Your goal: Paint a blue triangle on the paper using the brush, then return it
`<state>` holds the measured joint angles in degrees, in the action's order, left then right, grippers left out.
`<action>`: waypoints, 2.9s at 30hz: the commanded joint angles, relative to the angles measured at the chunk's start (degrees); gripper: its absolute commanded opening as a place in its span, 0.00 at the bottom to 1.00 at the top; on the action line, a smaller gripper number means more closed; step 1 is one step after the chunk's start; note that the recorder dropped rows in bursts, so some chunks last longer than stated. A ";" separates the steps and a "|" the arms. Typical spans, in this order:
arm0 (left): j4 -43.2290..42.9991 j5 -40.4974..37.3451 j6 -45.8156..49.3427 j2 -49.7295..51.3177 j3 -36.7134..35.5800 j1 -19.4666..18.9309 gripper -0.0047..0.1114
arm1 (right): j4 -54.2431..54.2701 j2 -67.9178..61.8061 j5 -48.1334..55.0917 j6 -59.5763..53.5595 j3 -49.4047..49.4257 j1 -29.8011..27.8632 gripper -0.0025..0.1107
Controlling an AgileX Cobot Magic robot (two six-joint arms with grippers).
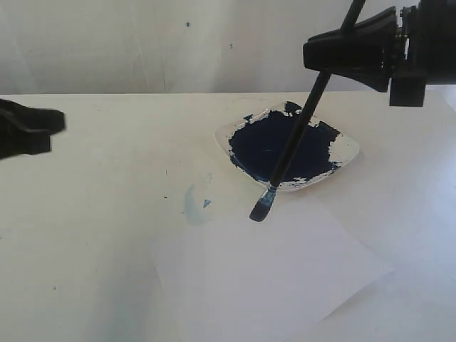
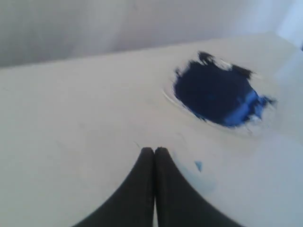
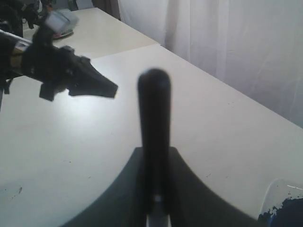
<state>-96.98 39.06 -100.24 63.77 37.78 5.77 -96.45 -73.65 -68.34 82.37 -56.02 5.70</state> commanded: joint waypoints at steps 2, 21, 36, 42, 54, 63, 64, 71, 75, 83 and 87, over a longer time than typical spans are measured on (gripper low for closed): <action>-2.97 8.27 1.05 14.66 4.62 7.84 0.04 | 0.33 0.11 1.26 0.31 0.17 0.10 0.02; -2.97 -1.36 22.67 33.27 4.96 22.91 0.04 | 0.57 -3.00 1.14 0.31 0.17 0.10 0.02; -2.97 -0.97 24.04 37.99 4.96 22.91 0.04 | 0.57 -8.15 1.80 -2.80 0.17 4.72 0.02; -2.97 -1.08 24.04 38.94 4.96 22.91 0.04 | 0.57 -8.38 2.72 -2.81 0.17 4.72 0.02; -2.97 -1.19 24.04 38.94 4.96 22.91 0.04 | 0.68 -11.24 2.63 -10.47 0.17 4.77 0.02; -2.97 -1.40 24.04 38.94 4.96 22.91 0.04 | 1.59 -14.26 -0.31 -20.85 0.17 9.82 0.02; -2.97 -1.40 24.04 38.94 4.96 22.91 0.04 | 1.59 -14.60 -0.88 -21.50 0.17 9.93 0.02; -2.97 -1.29 24.04 38.94 4.96 22.91 0.04 | 1.59 -16.09 -1.63 -22.65 0.17 9.93 0.02; -2.97 -1.29 24.04 38.94 4.96 22.91 0.04 | 1.38 -16.08 -1.31 -22.65 0.17 9.93 0.02; -2.97 -1.29 24.04 38.94 4.96 22.91 0.04 | -1.08 -16.08 1.91 -22.65 0.17 9.93 0.02; -2.97 -1.29 24.04 38.94 4.96 22.91 0.04 | -1.62 -16.08 2.64 -22.65 0.17 9.93 0.02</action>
<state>-99.36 38.31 -76.11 102.46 42.62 28.30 -97.85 -89.76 -66.36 60.21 -56.02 15.49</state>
